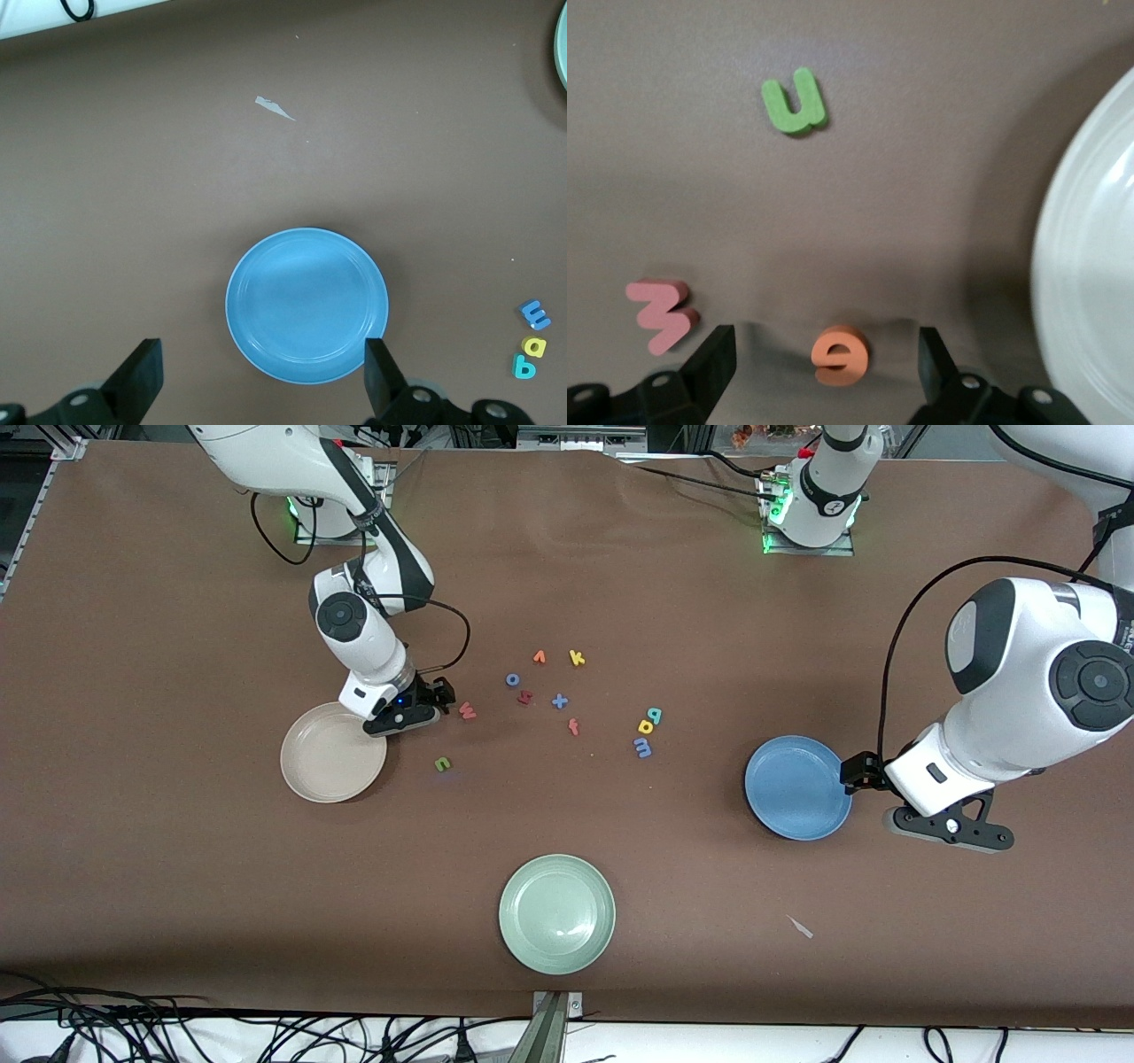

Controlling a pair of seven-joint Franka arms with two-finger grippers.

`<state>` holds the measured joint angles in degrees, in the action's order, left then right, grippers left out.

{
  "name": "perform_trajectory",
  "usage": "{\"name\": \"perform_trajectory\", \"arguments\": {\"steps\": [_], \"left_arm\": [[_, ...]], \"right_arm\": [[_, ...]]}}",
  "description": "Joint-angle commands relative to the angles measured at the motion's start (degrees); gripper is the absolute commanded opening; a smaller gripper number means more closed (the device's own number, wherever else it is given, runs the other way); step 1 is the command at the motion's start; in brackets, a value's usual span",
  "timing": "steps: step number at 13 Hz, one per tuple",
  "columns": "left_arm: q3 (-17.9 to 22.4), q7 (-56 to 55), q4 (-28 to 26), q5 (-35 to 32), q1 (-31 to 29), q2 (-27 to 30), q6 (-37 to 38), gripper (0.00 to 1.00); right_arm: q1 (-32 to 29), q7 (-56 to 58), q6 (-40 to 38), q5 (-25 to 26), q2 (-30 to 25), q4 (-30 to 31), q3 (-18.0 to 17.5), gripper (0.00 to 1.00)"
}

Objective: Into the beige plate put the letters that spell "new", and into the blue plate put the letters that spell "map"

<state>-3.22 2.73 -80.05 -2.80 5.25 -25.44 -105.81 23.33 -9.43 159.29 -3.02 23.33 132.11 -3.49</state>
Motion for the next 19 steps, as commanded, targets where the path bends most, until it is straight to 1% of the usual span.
{"name": "perform_trajectory", "arguments": {"steps": [1,2,4,6,7,8,9,11,12,13,14,15,16,17,19], "left_arm": [[-0.21,0.08,-0.72,-1.07,0.63,0.57,0.95,1.0],[-0.65,0.17,-0.89,-0.98,0.64,0.39,1.22,1.0],[-3.97,-1.75,-2.03,-0.98,0.64,-0.4,1.92,1.0],[-7.4,-6.67,-2.3,-0.89,0.81,-2.15,1.84,1.0],[-10.03,-9.21,-2.3,-0.98,0.99,-4.07,1.49,1.0],[-11.19,-12.28,-2.21,-1.42,2.73,-6.27,0.79,1.0],[-11.2,-14.84,-2.39,-1.59,5.18,-8.38,-1.13,1.0],[-11.2,-23.34,-2.65,-1.68,9.75,-12.95,-6.66,1.0],[-11.2,-28.26,-3.87,-1.77,12.04,-13.84,-9.56,1.0],[-11.2,-31.79,-5.71,-1.77,12.93,-13.94,-11.42,1.0],[-11.28,-35.39,-7.12,-1.69,13.2,-13.85,-11.96,1.0],[-11.37,-39.61,-8.61,-1.6,14.07,-13.94,-12.75,1.0],[-11.37,-45.3,-11.07,-1.6,15.21,-13.85,-15.1,1.0],[-11.37,-49.19,-13.35,-1.68,15.4,-13.76,-17.3,0.99],[-11.37,-50.54,-16.17,-1.77,15.58,-14.55,-23.27,0.88]], "right_arm": [[0.05,0.2,1.47,0.91,-0.21,1.13,0.06,0.73],[0.05,0.29,1.47,0.91,-0.21,1.13,0.06,0.65],[0.05,0.56,1.47,0.91,-0.21,1.13,0.06,0.47],[0.05,0.73,1.47,0.91,-0.21,1.13,0.06,0.28],[0.05,1.08,1.38,0.91,-0.3,1.13,0.06,0.21],[-0.03,1.52,0.94,0.91,-1.0,1.05,0.06,0.16],[-0.12,2.22,-0.02,0.91,-2.4,0.7,0.15,0.16],[-2.04,4.15,-8.07,0.83,-6.87,-2.01,0.5,0.16],[-4.15,7.21,-13.6,0.91,-8.72,-4.55,0.5,0.16],[-7.39,12.54,-18.35,1.09,-9.52,-7.36,0.41,0.16],[-10.55,18.69,-21.53,1.09,-9.62,-9.3,0.5,0.16],[-12.84,23.97,-21.74,1.26,-9.62,-9.24,0.59,0.17],[-14.61,25.33,-21.04,1.18,-9.27,-8.45,0.59,0.18],[-14.63,24.99,-19.29,1.18,-9.27,-7.05,0.5,0.28],[-14.45,22.19,-18.14,1.18,-8.31,-6.77,0.07,0.49]]}}
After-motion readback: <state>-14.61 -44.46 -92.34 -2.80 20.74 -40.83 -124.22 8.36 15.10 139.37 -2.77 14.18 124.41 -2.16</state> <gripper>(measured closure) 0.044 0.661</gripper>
